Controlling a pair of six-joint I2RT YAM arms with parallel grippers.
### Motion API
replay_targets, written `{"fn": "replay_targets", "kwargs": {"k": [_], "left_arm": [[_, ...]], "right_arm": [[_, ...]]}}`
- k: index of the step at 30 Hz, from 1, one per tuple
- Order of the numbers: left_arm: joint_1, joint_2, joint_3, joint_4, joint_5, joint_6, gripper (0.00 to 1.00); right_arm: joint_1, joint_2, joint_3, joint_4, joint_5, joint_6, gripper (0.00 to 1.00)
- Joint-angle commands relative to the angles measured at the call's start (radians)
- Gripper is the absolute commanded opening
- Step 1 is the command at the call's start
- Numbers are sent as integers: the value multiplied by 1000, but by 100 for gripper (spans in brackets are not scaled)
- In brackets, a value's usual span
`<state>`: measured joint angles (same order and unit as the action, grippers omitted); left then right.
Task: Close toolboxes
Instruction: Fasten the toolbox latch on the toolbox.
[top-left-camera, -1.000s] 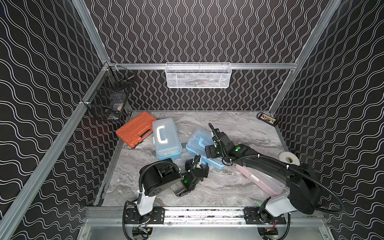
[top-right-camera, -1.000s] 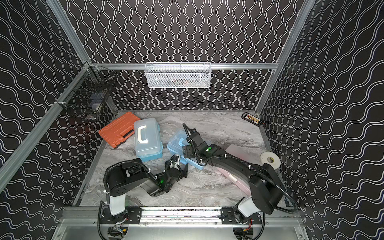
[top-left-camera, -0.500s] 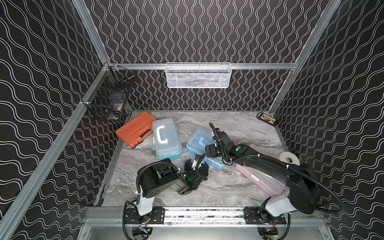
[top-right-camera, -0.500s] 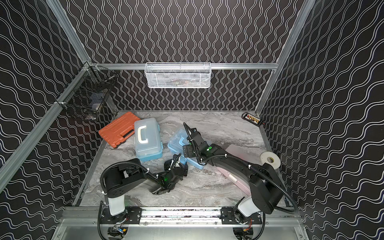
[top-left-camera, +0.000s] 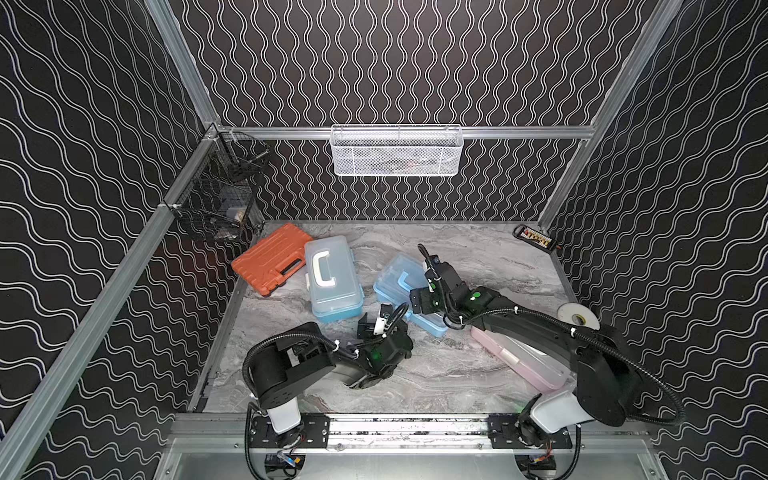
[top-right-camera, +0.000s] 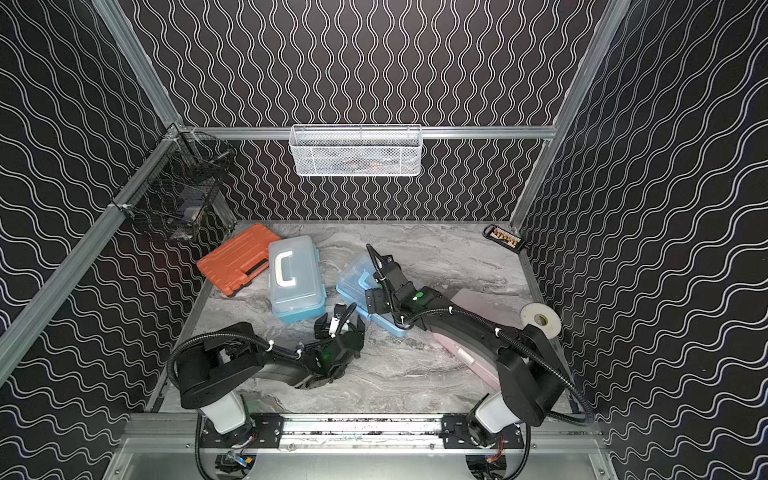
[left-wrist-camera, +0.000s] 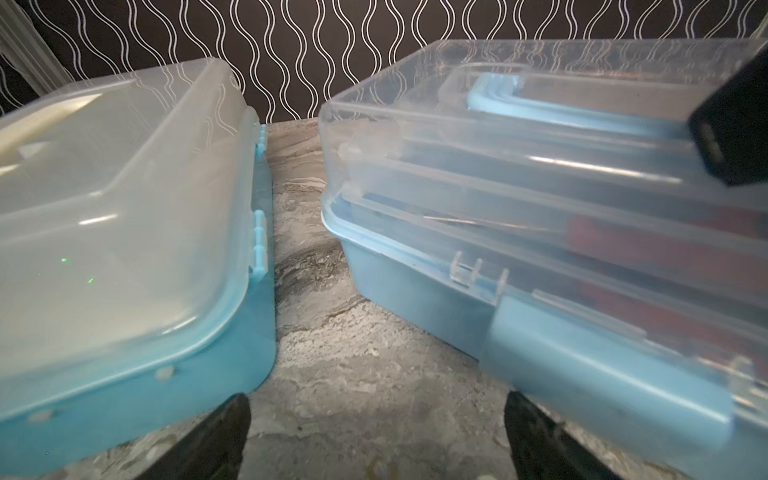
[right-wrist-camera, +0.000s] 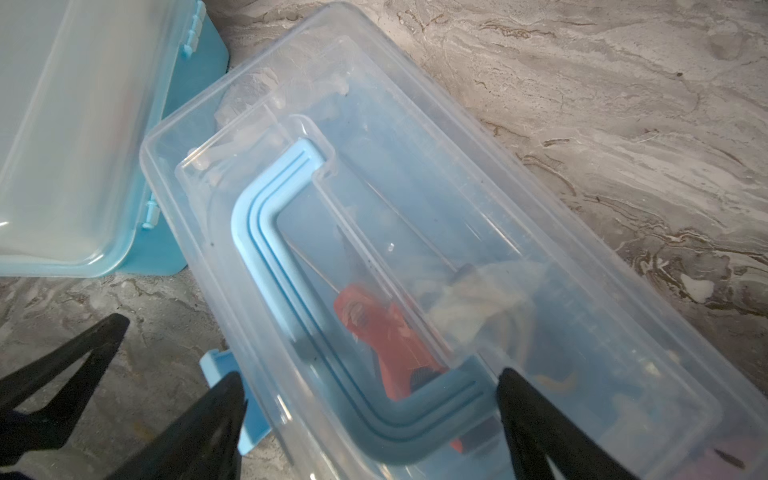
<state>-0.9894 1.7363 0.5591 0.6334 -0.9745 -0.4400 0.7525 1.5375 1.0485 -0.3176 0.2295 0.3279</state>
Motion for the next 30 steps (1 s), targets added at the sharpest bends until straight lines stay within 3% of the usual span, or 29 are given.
{"fn": "replay_targets", "kwargs": {"k": [1,8,30], "left_arm": [[-3,-8,13,29,-28,62,99],[-3,-19,56,26,30,133,99],[19,-33,58,36,139,157,99]], "right_arm": [[1,28,-21,-316,-134,69,95],[1,21,-21,-321,-137,69,95],[1,22,-36,-310,-193,61,95]]}}
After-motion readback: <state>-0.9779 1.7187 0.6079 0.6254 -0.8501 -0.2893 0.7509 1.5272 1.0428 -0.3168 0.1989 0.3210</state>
